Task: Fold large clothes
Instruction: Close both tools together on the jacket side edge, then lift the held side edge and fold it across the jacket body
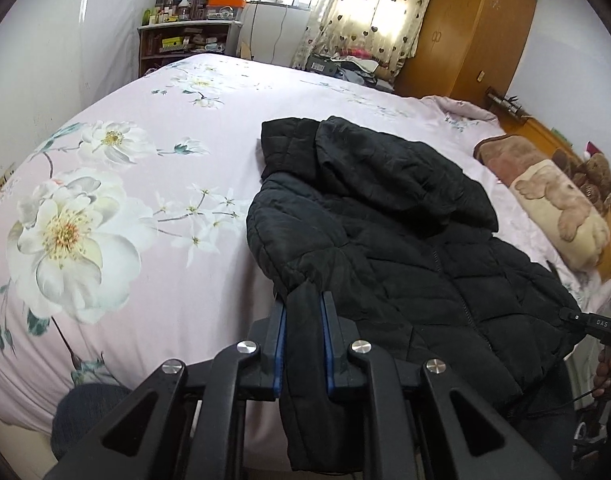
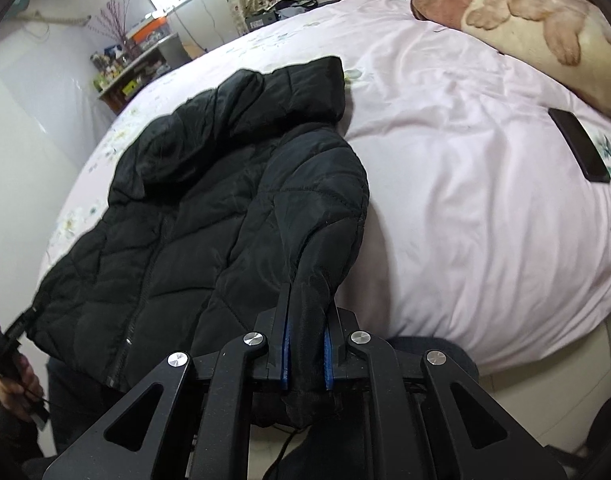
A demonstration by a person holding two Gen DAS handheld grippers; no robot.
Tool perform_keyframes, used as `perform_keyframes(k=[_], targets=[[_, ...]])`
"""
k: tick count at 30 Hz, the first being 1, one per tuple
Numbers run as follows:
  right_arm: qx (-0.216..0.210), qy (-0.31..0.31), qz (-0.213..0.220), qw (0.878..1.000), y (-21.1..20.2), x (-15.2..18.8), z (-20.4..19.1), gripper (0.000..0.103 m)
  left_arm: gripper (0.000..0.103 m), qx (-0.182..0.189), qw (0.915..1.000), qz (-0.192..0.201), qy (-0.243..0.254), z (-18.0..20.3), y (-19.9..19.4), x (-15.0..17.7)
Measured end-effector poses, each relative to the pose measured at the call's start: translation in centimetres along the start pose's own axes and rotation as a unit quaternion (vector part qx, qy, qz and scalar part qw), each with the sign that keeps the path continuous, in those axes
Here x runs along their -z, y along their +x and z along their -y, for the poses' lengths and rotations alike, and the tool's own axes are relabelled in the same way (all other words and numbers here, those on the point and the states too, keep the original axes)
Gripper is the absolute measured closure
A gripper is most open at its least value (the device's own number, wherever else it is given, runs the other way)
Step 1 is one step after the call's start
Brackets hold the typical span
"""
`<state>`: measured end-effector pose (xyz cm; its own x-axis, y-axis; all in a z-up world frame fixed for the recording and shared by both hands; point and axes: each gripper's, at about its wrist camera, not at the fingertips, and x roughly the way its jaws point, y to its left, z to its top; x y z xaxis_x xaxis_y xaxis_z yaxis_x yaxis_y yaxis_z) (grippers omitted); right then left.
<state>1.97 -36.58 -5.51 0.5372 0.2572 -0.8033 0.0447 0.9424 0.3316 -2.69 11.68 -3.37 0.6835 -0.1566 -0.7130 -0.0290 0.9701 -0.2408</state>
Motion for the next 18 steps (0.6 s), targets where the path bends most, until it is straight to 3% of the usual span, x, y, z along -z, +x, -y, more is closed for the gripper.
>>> perform_keyframes(k=[9, 18], targets=[[-0.046, 0.012, 0.050, 0.998, -4.0, -1.8, 0.2, 0.091, 0.088, 0.041, 0.9983, 0.027, -0.030, -0.8, -3.9, -1.0], [-0.097, 0.047, 0.084, 0.991, -5.6, -5.8, 1.1, 0.091, 0.088, 0.072, 0.9936, 0.052, -0.069, -0.5, -4.0, -4.8]])
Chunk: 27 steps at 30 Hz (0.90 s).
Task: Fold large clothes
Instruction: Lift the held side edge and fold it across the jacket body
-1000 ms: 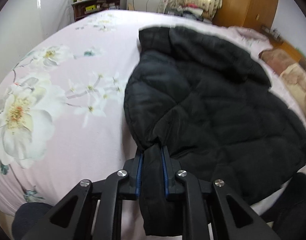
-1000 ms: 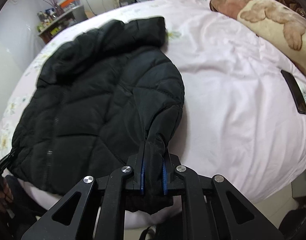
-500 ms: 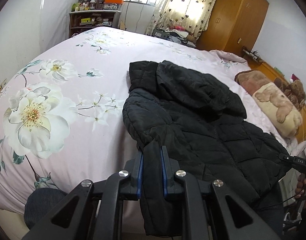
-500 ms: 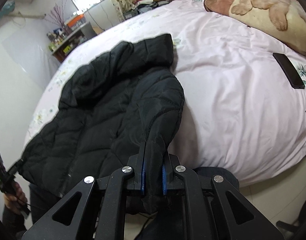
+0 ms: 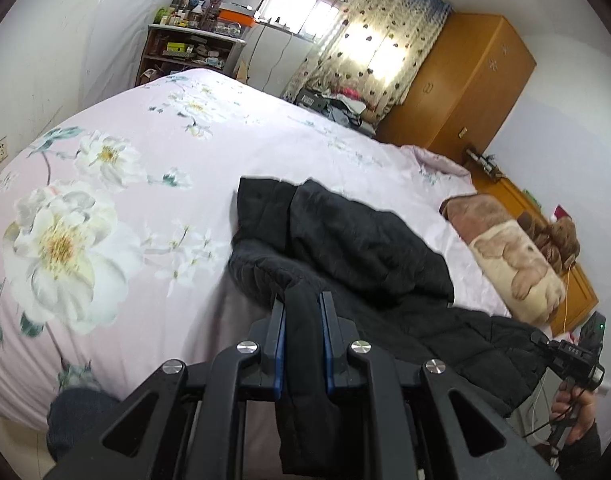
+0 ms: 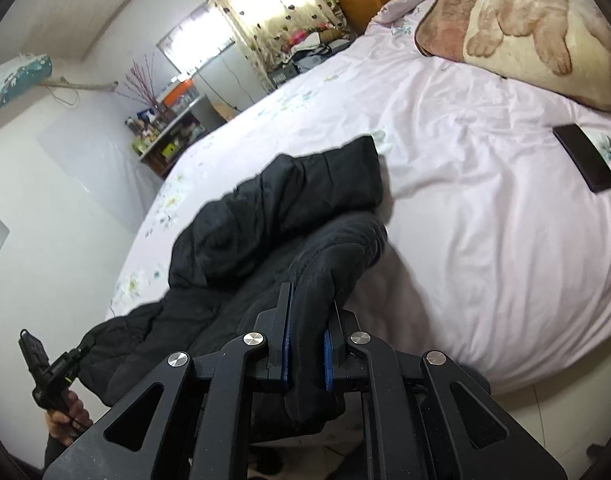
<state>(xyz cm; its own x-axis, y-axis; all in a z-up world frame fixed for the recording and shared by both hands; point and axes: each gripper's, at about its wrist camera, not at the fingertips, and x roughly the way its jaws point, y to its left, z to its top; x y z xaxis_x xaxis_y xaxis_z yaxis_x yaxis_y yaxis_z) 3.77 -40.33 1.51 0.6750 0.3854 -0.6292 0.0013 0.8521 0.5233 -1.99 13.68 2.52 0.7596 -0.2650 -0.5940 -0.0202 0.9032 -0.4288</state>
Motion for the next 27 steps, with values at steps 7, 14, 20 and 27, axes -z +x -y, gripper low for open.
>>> perform_keyframes(k=[7, 14, 20, 27], targets=[[-0.019, 0.000, 0.031, 0.999, 2.8, -7.3, -1.6, 0.091, 0.088, 0.006, 0.9993, 0.023, -0.030, 0.3, 3.5, -6.5], [-0.007, 0.013, 0.009, 1.000, 10.5, -15.4, -2.4, 0.091, 0.088, -0.018, 0.9982, -0.002, -0.056, 0.0, 12.6, -13.5], [0.043, 0.021, -0.054, 0.997, 20.5, -19.2, -0.5, 0.089, 0.087, -0.056, 0.9946, -0.059, -0.064, -1.9, 22.4, -15.6], [0.046, 0.065, -0.107, 0.991, 28.1, -19.3, 3.0, 0.080, 0.079, -0.054, 0.9862, -0.120, -0.101, -4.4, 29.9, -14.9]])
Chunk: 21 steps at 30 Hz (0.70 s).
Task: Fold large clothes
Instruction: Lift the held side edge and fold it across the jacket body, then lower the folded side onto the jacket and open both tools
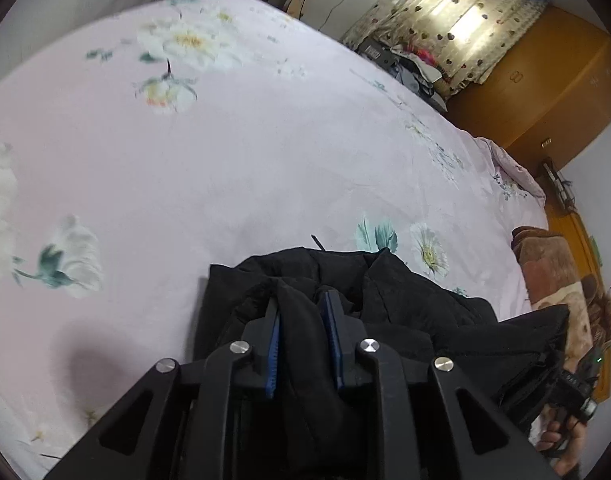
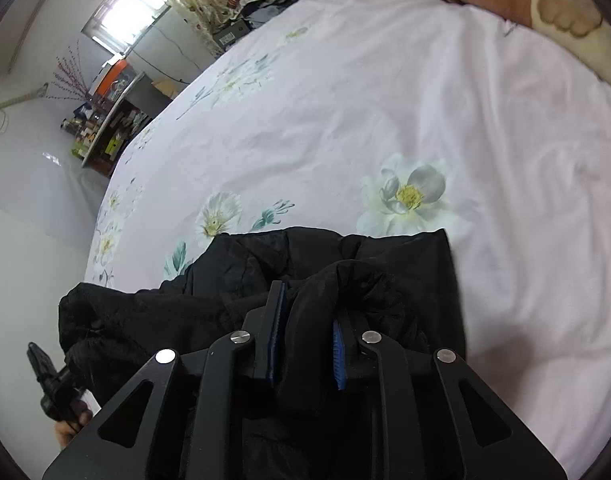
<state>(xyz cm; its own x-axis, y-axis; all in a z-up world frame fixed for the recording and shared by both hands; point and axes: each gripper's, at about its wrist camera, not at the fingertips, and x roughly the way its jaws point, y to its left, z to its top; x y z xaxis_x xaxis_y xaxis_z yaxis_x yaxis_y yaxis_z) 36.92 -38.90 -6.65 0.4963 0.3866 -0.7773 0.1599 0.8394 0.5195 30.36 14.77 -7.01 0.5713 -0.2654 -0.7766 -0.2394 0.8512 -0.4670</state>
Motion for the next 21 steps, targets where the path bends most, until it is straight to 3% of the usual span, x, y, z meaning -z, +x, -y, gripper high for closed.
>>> perform_keyframes(k=[2, 3, 4, 5, 7, 10, 12, 16, 21], targets=[[-0.019, 0.011, 0.000, 1.000, -0.2, -0.2, 0.6, 0.076, 0.069, 0.023, 0.9995, -0.010, -0.017, -0.5, -0.3, -0.4], [-0.035, 0.013, 0.005, 0.999, -0.9, -0.5, 0.6, 0.071, 0.065, 0.039, 0.9990, -0.009, -0.023, -0.7, -1.0, -0.6], [-0.053, 0.014, 0.012, 0.998, -1.9, -0.7, 0.7, 0.061, 0.055, 0.050, 0.9984, -0.005, -0.026, -0.7, -1.7, -0.9], [-0.069, 0.015, 0.018, 0.997, -2.8, -1.0, 0.7, 0.054, 0.041, 0.056, 0.9980, 0.008, -0.029, -0.7, -2.7, -1.3], [-0.090, 0.018, 0.053, 0.994, -5.3, -1.5, 0.6, 0.031, 0.030, 0.046, 0.9961, 0.071, -0.026, -0.8, -5.8, -2.1], [-0.066, -0.010, 0.114, 0.991, -9.1, -1.4, -0.9, 0.031, 0.027, 0.048, 0.9919, 0.108, -0.047, -1.1, -8.8, -3.0], [-0.050, -0.051, 0.138, 0.988, -10.5, -0.1, -2.7, 0.031, 0.027, 0.053, 0.9918, 0.114, -0.022, 0.1, -9.9, -2.6], [-0.012, -0.161, 0.138, 0.977, -9.4, 4.2, -7.0, 0.031, 0.027, 0.056, 0.9896, 0.111, 0.071, 4.1, -9.5, 0.8], [0.025, -0.232, 0.090, 0.968, -3.3, 8.5, -8.9, 0.031, 0.027, 0.038, 0.9800, 0.051, 0.189, 10.2, -3.2, 4.7]])
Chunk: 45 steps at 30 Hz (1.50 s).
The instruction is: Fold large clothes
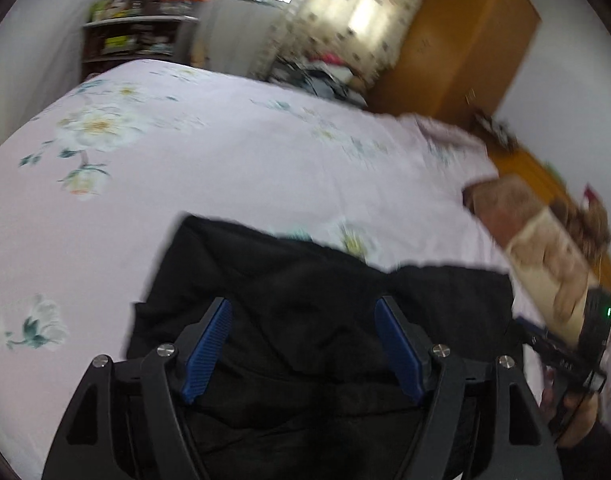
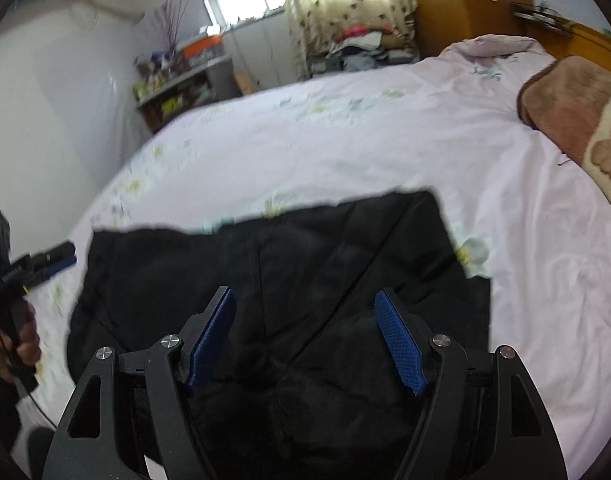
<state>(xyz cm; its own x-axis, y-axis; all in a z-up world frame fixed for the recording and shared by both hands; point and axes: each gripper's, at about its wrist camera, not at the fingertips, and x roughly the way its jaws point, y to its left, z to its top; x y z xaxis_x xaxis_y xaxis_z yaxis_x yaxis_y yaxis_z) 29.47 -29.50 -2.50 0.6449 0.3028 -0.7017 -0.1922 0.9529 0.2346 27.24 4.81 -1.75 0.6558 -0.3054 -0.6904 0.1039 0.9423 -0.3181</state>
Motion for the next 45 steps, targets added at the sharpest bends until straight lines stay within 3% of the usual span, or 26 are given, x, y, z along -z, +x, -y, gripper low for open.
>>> perform_keyframes(k=[2, 4, 8, 11, 20, 24, 28, 32, 37, 40, 43, 45], targets=[[0.040, -0.031, -0.007, 0.999, 2.5, 0.3, -0.4, 0.031, 0.027, -0.024, 0.9992, -0.003, 0.032, 0.9, 2.1, -0.2], [0.058, -0.023, -0.013, 0.998, 4.1, -0.1, 0.6, 0.031, 0.027, -0.079, 0.9947, 0.010, 0.066, 0.8, 4.5, -0.8], [0.109, -0.018, -0.022, 0.994, 7.6, -0.1, 2.8, 0.031, 0.027, -0.133, 0.9903, 0.004, 0.041, -2.9, 8.8, -0.7], [0.116, 0.018, -0.017, 0.993, 9.3, 0.6, 4.5, 0.032, 0.027, -0.132, 0.9910, 0.023, 0.006, -4.2, 9.7, 0.2], [0.121, 0.028, 0.001, 0.992, 10.9, 1.6, 5.4, 0.032, 0.026, -0.151, 0.9874, 0.046, 0.011, -4.6, 11.2, 1.3], [0.127, 0.027, -0.001, 0.992, 11.1, 1.1, 5.2, 0.032, 0.026, -0.158, 0.9867, 0.037, 0.015, -4.5, 11.3, 1.0], [0.124, 0.037, -0.023, 0.991, 9.1, -0.4, 5.1, 0.032, 0.027, -0.165, 0.9856, -0.006, 0.039, -3.4, 10.0, -0.7], [0.111, 0.037, 0.017, 0.993, 4.0, -1.5, 4.0, 0.032, 0.027, -0.149, 0.9869, 0.011, 0.061, -1.7, 6.0, -1.8], [0.058, 0.014, 0.044, 0.997, 1.6, -1.7, -0.5, 0.032, 0.027, -0.062, 0.9941, 0.049, 0.075, 3.7, 3.1, -2.0], [0.049, -0.009, 0.015, 0.999, 4.3, -1.3, -2.3, 0.032, 0.027, -0.045, 0.9927, 0.034, 0.106, 6.7, 5.8, -1.1], [0.063, -0.007, -0.025, 0.998, 8.3, -0.4, -1.0, 0.032, 0.026, -0.065, 0.9929, -0.022, 0.097, 6.0, 10.9, 0.2], [0.063, 0.005, -0.024, 0.998, 9.5, 0.1, 0.2, 0.034, 0.026, -0.064, 0.9946, -0.016, 0.080, 5.0, 12.4, 0.9]])
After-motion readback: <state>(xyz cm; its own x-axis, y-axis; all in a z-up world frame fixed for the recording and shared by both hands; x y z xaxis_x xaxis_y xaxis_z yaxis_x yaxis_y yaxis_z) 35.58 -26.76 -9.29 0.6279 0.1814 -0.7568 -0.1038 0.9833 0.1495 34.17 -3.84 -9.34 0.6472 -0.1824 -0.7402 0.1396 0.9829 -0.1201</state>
